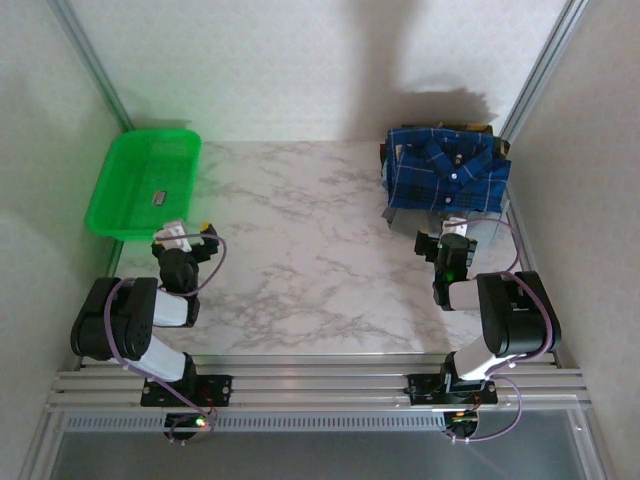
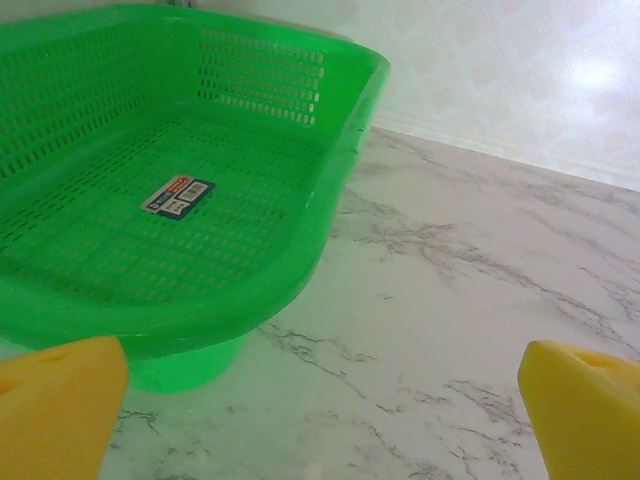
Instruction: Fold and stack the long sleeve shirts
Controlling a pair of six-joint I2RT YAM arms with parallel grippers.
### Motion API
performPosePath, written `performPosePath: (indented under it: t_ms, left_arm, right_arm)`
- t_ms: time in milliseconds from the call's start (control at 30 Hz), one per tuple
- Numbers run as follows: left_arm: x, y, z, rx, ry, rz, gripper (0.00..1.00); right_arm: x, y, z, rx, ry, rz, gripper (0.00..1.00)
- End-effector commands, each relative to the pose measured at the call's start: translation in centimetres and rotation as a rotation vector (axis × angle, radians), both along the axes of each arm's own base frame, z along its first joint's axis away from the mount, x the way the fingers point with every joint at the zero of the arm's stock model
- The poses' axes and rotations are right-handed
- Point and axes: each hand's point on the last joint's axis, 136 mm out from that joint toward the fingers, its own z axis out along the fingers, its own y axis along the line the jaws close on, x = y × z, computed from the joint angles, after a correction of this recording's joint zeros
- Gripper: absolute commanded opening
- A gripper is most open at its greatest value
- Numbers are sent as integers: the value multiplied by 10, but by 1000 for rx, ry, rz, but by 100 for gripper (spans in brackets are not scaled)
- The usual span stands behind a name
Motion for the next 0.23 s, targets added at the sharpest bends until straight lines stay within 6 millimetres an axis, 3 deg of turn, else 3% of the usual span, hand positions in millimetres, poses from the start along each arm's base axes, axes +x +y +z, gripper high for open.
performPosePath:
  t_ms: [0,200]
  left_arm:
    - [2,1,10,12,-38,-6,100]
    - [2,1,10,13,-39,-5,100]
  right_arm:
    - [5,2,11,18,-34,1,99]
    - [5,2,11,19,-36,3,99]
